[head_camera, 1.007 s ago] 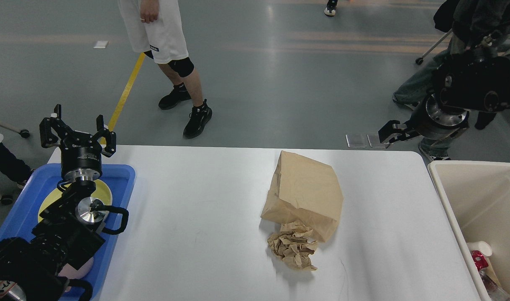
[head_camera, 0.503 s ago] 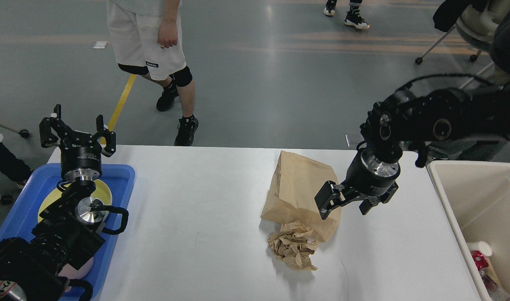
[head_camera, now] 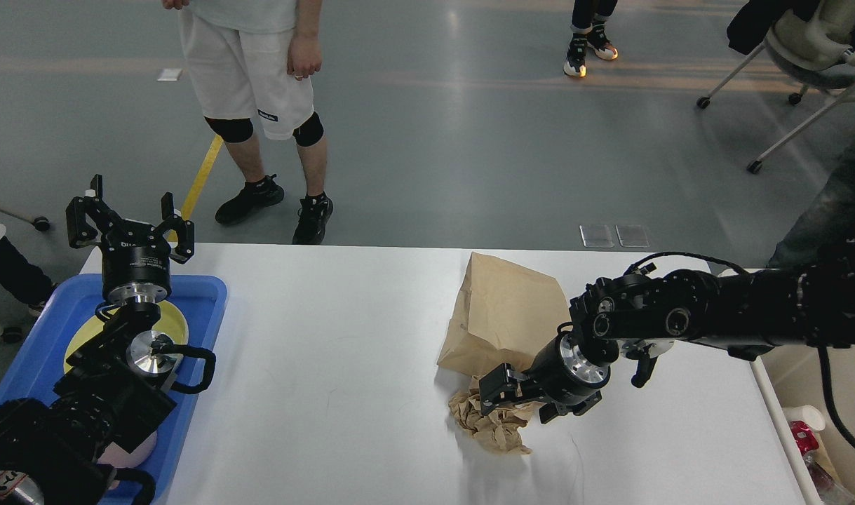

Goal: Tidy desktop
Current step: 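Reach the right gripper down to the paper scraps and grasp them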

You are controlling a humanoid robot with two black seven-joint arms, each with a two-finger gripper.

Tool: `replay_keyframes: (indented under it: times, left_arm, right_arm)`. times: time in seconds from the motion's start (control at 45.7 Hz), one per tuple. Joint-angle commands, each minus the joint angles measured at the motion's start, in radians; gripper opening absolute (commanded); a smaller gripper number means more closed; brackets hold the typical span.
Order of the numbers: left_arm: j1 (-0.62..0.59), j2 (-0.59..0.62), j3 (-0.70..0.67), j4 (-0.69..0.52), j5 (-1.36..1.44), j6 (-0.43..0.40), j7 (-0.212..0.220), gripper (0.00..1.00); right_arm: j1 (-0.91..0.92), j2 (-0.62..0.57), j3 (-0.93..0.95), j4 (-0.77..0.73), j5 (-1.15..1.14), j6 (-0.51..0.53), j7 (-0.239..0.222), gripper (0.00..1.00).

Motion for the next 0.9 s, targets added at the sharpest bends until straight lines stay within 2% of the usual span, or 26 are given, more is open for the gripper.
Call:
replay_keyframes:
  times: [0.0,0.284,0.328,0.372,0.481,0.525,0.613,0.788,0.875]
  left_arm:
    - [0.0,0.0,0.0,0.0,0.0,-0.001,0.0,0.96]
    - [0.0,0.0,0.0,0.0,0.0,-0.001,0.0,0.96]
    - [0.0,0.0,0.0,0.0,0.0,-0.001,0.0,0.96]
    - [0.0,0.0,0.0,0.0,0.0,-0.001,0.0,0.96]
    - [0.0,0.0,0.0,0.001,0.0,-0.001,0.0,0.96]
    - [0.0,0.0,0.0,0.0,0.0,-0.001,0.0,0.96]
    - [0.0,0.0,0.0,0.0,0.0,-0.001,0.0,0.96]
    - [0.0,0.0,0.0,0.0,0.0,-0.001,0.0,0.96]
    - [0.0,0.0,0.0,0.0,0.0,-0.001,0.0,0.96]
  right_arm:
    - [-0.038,0.005,0.026,-0.038,0.0,0.0,0.0,1.0]
    - [-0.121,0.057,0.038,-0.128,0.0,-0.023,0.0,1.0]
    - [-0.129,0.058,0.04,-0.128,0.0,-0.043,0.0,0.96]
    - [-0.132,0.058,0.04,-0.123,0.001,-0.052,0.0,0.89]
    - [-0.129,0.06,0.043,-0.109,0.001,-0.052,0.0,0.61]
    - [-0.129,0.06,0.044,-0.1,0.001,-0.052,-0.002,0.45]
    - [-0.124,0.058,0.046,-0.095,0.006,-0.049,-0.002,0.0]
    - [-0.117,0.06,0.046,-0.083,0.006,-0.029,-0.002,0.0]
    - [-0.101,0.051,0.061,-0.025,0.006,-0.029,-0.002,0.0]
